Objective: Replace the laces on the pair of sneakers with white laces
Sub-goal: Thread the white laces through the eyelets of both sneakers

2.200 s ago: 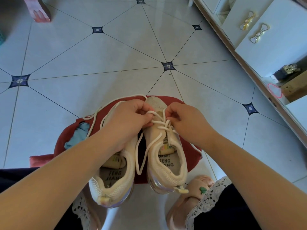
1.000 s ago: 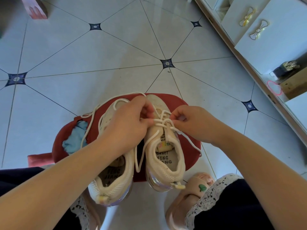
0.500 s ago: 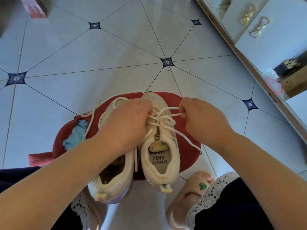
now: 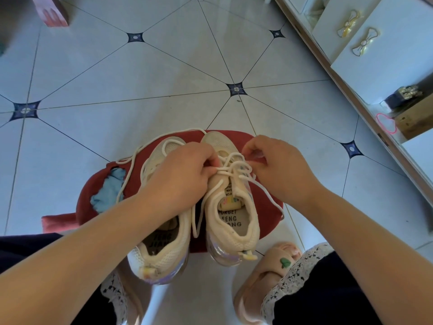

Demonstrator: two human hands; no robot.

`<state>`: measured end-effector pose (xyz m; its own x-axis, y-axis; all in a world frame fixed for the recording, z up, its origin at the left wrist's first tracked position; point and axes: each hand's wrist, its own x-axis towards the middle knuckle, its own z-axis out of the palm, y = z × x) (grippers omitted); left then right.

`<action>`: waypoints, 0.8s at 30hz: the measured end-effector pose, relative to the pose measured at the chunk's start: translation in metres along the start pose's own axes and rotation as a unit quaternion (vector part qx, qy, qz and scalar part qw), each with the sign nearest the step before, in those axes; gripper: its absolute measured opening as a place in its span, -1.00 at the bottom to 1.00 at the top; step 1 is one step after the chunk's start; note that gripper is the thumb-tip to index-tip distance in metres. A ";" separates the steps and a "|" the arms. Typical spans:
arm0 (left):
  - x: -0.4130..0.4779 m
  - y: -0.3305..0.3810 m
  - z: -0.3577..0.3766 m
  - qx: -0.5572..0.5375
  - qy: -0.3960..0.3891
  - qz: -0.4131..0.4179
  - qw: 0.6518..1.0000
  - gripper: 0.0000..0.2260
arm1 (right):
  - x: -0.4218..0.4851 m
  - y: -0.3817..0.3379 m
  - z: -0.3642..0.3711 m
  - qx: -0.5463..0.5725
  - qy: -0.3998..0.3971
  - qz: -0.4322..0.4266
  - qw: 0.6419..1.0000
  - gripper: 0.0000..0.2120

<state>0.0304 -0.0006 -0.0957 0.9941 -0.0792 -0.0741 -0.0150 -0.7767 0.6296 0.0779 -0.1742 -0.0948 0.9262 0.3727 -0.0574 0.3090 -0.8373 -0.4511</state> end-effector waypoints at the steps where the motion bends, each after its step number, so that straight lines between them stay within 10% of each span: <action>1: 0.000 0.000 0.000 -0.002 0.002 -0.001 1.000 -0.94 | 0.001 -0.002 0.000 0.004 0.003 -0.005 1.000 -0.86; 17: 0.000 -0.001 0.003 0.085 -0.011 0.013 0.996 -0.80 | -0.001 0.001 0.001 -0.191 0.051 -0.018 0.980 -0.82; 24: 0.003 0.003 -0.002 -0.082 0.000 -0.020 0.996 -0.80 | 0.001 -0.005 -0.001 0.001 -0.002 0.002 1.000 -0.88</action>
<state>0.0340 -0.0019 -0.0921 0.9936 -0.0498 -0.1016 0.0427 -0.6665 0.7443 0.0772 -0.1704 -0.0921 0.9268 0.3703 -0.0623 0.3047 -0.8385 -0.4518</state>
